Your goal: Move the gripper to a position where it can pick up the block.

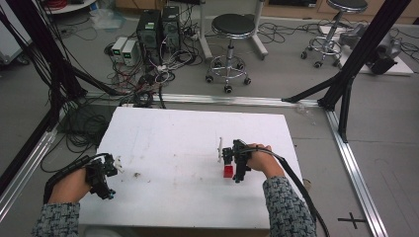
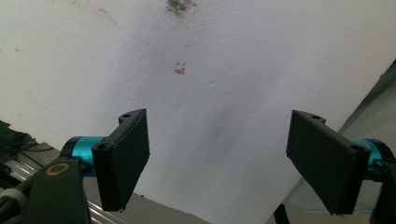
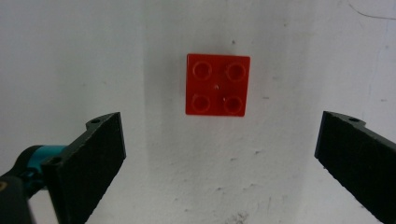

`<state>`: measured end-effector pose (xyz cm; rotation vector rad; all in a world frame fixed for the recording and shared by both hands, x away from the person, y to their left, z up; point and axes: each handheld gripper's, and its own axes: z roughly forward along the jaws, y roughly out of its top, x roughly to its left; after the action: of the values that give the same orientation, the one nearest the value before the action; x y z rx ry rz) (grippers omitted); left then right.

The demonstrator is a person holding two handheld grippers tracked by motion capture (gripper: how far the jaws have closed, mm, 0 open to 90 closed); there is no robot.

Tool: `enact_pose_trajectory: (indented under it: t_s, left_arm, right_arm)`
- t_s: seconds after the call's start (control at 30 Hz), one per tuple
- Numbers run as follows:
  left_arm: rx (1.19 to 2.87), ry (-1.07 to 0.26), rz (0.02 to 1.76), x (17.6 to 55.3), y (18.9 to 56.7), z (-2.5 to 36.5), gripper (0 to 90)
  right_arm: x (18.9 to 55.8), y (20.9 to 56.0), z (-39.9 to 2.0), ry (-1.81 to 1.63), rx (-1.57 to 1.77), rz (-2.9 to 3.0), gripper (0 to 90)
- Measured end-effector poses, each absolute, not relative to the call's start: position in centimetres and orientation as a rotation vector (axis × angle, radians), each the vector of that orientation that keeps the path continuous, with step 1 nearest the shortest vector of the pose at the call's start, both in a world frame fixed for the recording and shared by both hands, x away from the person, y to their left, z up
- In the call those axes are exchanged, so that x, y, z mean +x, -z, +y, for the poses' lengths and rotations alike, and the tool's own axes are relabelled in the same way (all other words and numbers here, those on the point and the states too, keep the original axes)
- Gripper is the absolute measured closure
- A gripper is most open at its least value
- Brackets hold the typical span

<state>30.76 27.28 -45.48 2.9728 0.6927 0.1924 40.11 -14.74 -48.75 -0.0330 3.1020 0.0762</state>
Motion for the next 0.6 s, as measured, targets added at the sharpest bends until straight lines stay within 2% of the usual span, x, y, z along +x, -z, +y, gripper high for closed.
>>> enact_pose_trajectory:
  t_s: [0.6]
  left_arm:
    - [2.969, -0.189, 0.696, 30.8, 45.5, 27.4, 21.7]
  right_arm:
    - [40.2, 51.8, -12.7, -0.037, -0.028, 3.128, 1.0]
